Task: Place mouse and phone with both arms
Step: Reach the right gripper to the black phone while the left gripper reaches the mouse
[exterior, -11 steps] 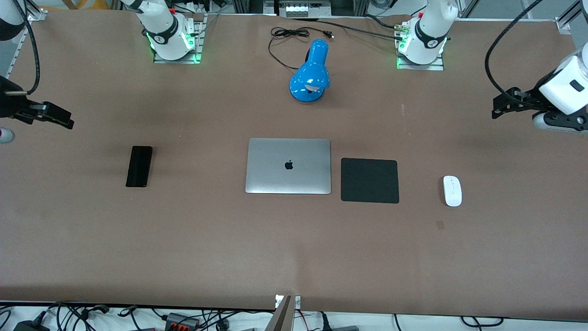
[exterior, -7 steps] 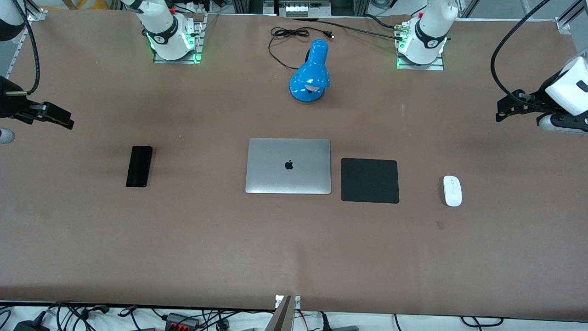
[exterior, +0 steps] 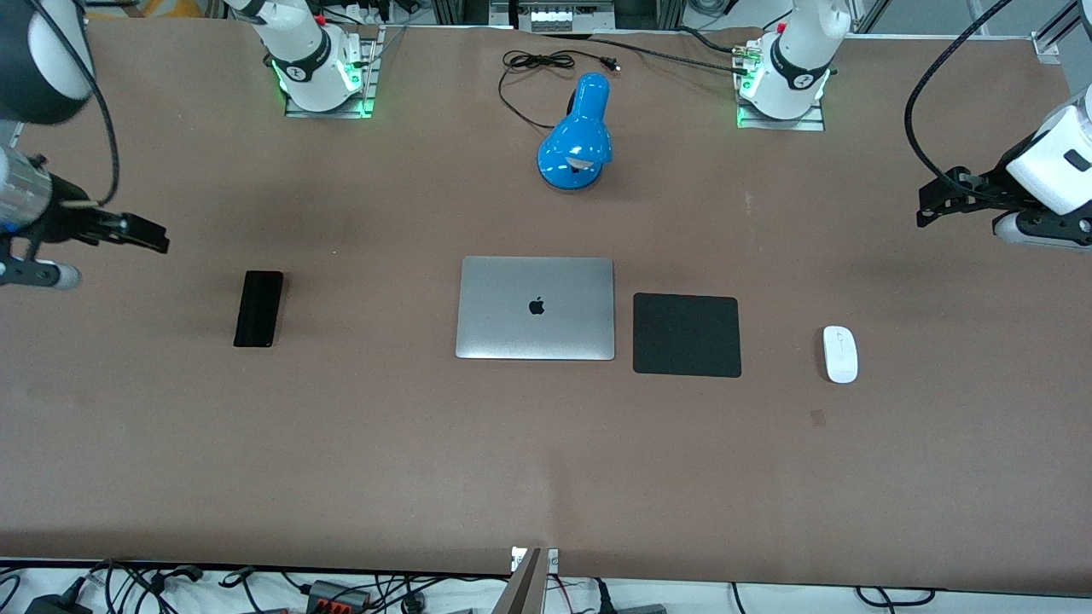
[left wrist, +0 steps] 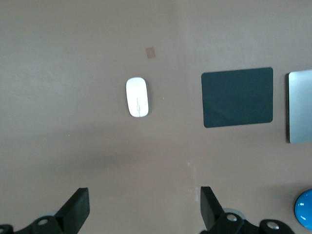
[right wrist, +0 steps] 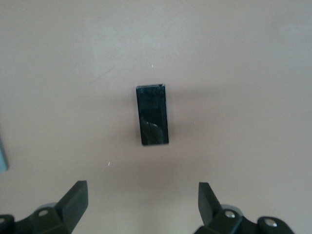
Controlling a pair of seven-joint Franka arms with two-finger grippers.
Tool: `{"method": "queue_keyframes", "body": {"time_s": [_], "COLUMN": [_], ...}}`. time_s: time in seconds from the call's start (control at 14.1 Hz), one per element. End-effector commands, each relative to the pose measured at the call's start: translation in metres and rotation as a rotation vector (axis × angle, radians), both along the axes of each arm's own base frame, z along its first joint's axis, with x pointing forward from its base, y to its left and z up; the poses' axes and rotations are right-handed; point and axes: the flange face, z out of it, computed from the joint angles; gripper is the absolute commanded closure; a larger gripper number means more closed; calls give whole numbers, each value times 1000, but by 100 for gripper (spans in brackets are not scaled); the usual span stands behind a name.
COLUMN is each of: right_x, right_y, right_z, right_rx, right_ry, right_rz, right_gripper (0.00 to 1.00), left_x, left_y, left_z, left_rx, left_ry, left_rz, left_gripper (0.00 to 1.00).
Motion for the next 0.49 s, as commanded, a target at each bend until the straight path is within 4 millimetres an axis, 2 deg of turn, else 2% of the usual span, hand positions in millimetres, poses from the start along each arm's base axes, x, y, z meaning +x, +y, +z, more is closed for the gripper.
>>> {"method": "queue_keyframes", "body": {"time_s": [0.0, 0.07, 0.21, 0.28, 0.42], "right_x": [-18, -25, -38, -40, -40], "right_y": [-19, -18, -22, -26, -27], "right_z": [-79, -109, -172, -194, -238], "right_rx": [6, 7, 10, 12, 18], "right_ry": [-33, -51, -68, -78, -90], "right_rz": [-12, -9, -7, 1, 12], "right_gripper": [0, 0, 0, 0, 0], "left_x": [3, 6, 28, 40, 59], "left_y": [-8, -8, -3, 2, 3], "left_z": [-25, -42, -59, -87, -158], "left_rx": [12, 13, 10, 12, 29], "left_ry": [104, 162, 186, 228, 306], "left_rz": [-12, -16, -7, -4, 6], "left_gripper": [0, 0, 0, 0, 0]}}
